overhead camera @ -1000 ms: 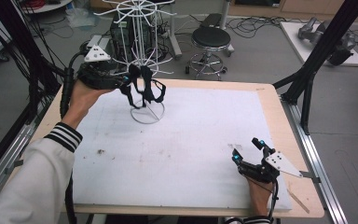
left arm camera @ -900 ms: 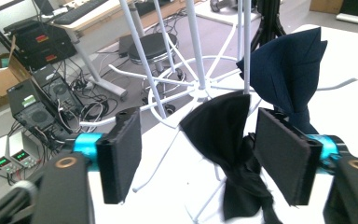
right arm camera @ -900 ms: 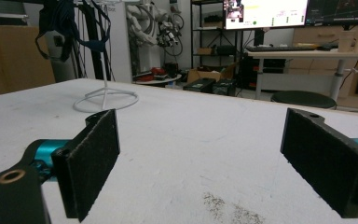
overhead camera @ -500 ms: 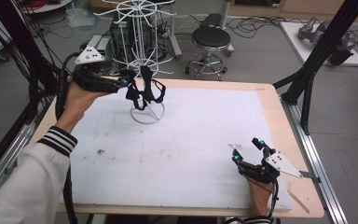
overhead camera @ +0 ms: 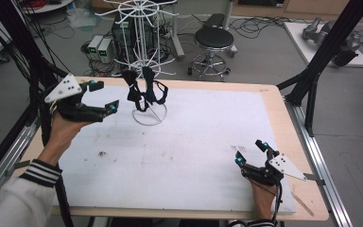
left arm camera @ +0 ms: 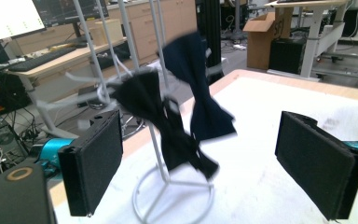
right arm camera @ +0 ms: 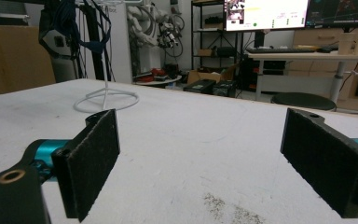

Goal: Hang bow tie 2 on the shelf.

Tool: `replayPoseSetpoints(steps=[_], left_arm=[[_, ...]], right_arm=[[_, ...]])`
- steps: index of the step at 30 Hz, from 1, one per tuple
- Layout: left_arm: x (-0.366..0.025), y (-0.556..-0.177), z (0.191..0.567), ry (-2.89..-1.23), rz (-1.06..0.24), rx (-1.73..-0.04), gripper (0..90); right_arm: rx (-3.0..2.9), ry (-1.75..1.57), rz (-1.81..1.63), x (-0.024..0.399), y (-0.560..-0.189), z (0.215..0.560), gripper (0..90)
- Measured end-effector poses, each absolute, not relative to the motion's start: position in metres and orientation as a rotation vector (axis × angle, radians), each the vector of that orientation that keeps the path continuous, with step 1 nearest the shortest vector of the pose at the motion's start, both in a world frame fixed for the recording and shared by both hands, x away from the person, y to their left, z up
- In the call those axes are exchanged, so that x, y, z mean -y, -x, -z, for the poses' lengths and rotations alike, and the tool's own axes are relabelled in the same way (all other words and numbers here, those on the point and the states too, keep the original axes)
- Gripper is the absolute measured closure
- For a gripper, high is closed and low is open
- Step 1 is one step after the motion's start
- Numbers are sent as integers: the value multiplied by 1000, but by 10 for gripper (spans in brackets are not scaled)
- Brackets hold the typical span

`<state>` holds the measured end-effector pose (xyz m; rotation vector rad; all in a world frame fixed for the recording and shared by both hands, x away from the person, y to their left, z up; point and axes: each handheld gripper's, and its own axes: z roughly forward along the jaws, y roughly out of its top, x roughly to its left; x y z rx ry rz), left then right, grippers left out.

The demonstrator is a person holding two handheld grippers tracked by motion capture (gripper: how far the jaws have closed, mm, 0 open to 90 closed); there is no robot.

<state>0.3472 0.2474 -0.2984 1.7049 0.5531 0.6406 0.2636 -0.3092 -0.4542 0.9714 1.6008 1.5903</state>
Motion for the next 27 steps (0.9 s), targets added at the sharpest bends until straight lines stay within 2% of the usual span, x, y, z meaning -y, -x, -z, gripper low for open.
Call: replayPoseSetpoints(steps=[12, 20, 27], left_arm=[[-283, -307, 376, -1574, -599, -645, 153], [-285, -284, 428, -1505, -664, -674, 153], [-282, -275, 452, -1459, -720, -692, 153]], right_arm=[[-1598, -969, -1588, 309, -264, 454, 111], [-1597, -977, -1588, 309, -263, 454, 111], [-1597, -977, -1586, 309, -264, 454, 111]])
